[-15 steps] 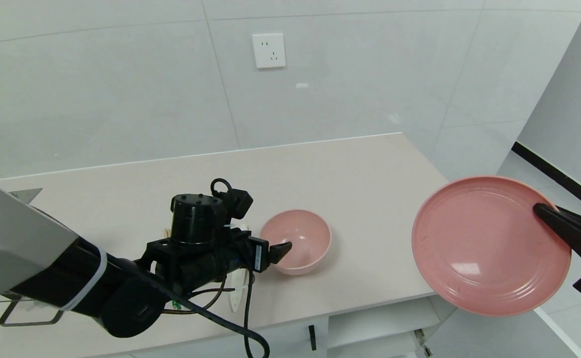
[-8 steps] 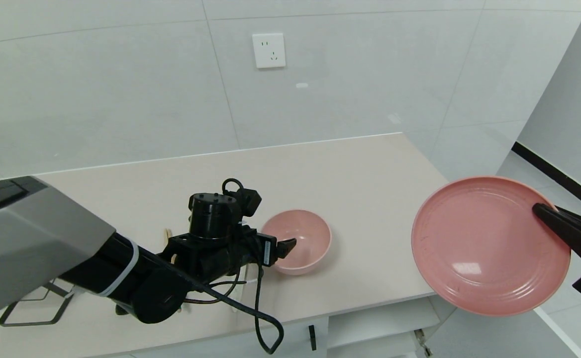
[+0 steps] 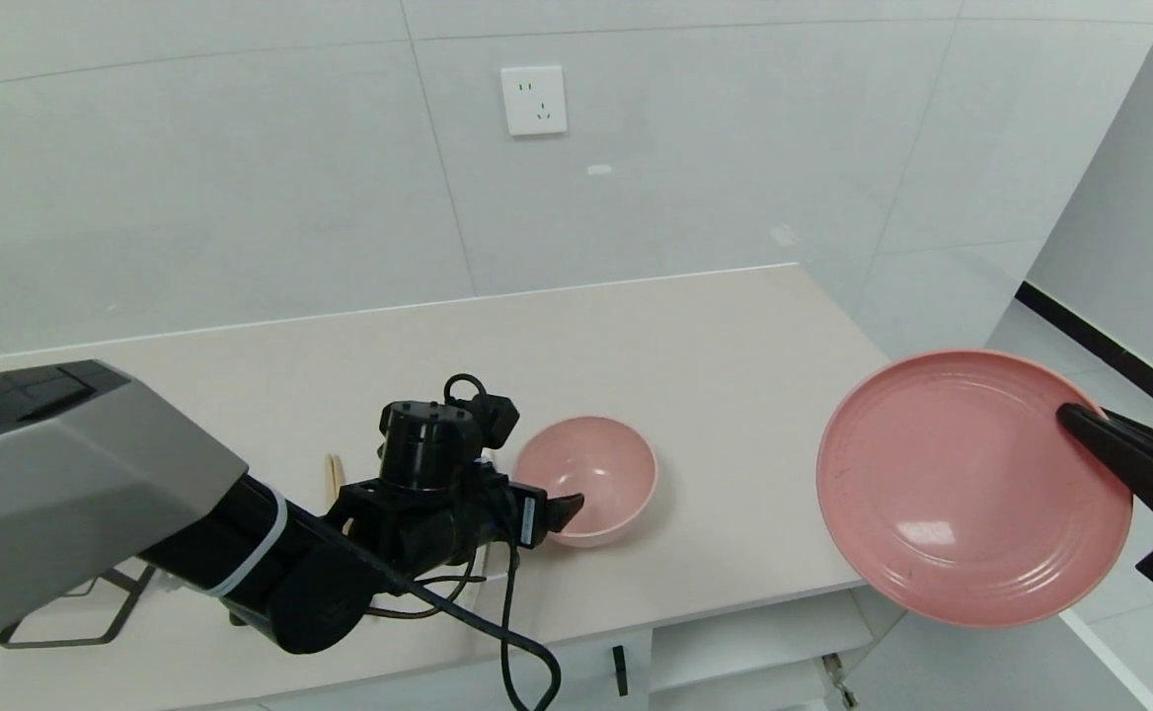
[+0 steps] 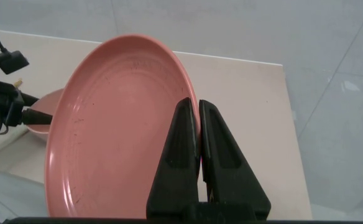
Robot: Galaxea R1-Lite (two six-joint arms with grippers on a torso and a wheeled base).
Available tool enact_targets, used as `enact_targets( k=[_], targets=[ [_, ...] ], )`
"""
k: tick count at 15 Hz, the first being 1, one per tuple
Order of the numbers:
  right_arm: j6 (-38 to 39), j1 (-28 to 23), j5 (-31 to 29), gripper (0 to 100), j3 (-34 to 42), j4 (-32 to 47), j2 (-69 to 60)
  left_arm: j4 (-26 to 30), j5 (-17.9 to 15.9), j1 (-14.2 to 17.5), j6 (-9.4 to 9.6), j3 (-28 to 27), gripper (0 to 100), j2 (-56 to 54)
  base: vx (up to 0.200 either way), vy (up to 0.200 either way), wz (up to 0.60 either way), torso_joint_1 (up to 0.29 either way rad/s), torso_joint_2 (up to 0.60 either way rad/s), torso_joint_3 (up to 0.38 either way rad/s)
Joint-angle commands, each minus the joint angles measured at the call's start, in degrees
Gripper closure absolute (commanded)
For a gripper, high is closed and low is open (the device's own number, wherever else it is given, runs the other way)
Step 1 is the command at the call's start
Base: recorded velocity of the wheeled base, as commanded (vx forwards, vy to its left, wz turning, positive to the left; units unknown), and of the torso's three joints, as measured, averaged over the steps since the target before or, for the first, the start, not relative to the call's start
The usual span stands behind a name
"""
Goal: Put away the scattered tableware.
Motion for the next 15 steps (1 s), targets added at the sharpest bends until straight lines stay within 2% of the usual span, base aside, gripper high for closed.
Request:
enact_targets(
  k=[1, 6, 9, 11, 14, 15],
  targets=[
    [-0.02, 0.01, 0.02, 100, 0.00, -0.01, 0.03, -0.16, -0.02, 0.00, -0.08, 1.47, 100, -0.08, 0.000, 0.000, 0.00, 0.000, 0.00, 0.000],
    [-0.02, 0.01, 0.02, 100, 0.00, -0.01, 0.03, -7.19, 0.07, 0.35, 0.00, 2.08, 100, -2.72, 0.000, 0.000, 0.00, 0.000, 0.00, 0.000],
    [-0.02, 0.01, 0.02, 100, 0.00, -0.01, 0.03, -7.37, -0.11, 0.79, 0.09, 1.82, 100, -6.15, 0.000, 0.000, 0.00, 0.000, 0.00, 0.000],
    [-0.02, 0.01, 0.02, 100, 0.00, -0.01, 0.03, -8.77, -0.37, 1.75, 0.44, 1.91, 100, -7.47, 0.000, 0.000, 0.00, 0.000, 0.00, 0.000],
    [-0.02, 0.01, 0.02, 100, 0.08, -0.01, 0.03, -14.75, -1.69, 3.95, 0.71, 2.00, 100, -8.17, 0.000, 0.000, 0.00, 0.000, 0.00, 0.000],
    [-0.02, 0.01, 0.02, 100, 0.08, -0.01, 0.03, -14.84, -1.87, 4.92, 1.85, 3.93, 100, -10.89, 0.000, 0.000, 0.00, 0.000, 0.00, 0.000]
  ],
)
